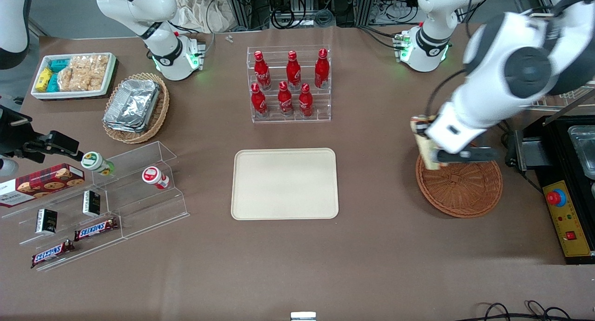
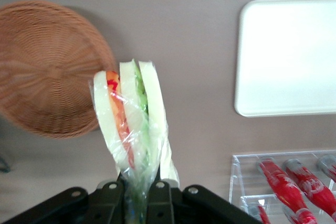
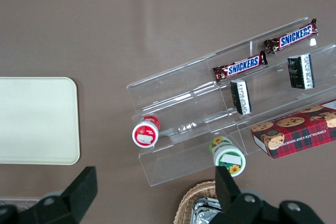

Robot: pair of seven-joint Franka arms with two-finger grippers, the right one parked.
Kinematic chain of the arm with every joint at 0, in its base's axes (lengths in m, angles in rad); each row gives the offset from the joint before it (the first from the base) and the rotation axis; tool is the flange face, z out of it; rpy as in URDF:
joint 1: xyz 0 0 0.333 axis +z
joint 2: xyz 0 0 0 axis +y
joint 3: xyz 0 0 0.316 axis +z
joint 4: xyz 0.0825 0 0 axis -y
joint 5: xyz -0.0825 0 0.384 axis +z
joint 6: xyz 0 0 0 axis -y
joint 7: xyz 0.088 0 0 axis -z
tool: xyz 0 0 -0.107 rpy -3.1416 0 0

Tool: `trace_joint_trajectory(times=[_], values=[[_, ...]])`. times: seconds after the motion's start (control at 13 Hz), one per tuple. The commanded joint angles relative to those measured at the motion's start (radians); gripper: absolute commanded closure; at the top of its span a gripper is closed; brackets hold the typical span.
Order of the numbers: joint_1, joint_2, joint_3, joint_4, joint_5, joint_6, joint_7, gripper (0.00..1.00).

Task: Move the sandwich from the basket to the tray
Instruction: 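Carry the sandwich with the left gripper over the cream tray, then lower the sandwich onto the tray and open the left gripper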

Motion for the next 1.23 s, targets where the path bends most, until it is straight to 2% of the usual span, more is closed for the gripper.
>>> trace_joint_trajectory(times=[0.0, 0.23, 0.31, 0.69, 1.0, 1.15], values=[[-0.119, 0.145, -0.024, 0.007, 0.017, 0.137, -0.126, 1.0], [-0.259, 0.336, -0.023, 0.026, 0.247, 0.276, -0.335, 1.0], [-0.281, 0.38, -0.023, 0.045, 0.278, 0.312, -0.355, 1.0], [-0.365, 0.525, 0.023, 0.087, 0.335, 0.469, -0.358, 1.0], [-0.457, 0.575, 0.127, 0.115, 0.335, 0.521, -0.357, 1.0], [-0.462, 0.592, 0.132, 0.113, 0.335, 0.535, -0.357, 1.0]])
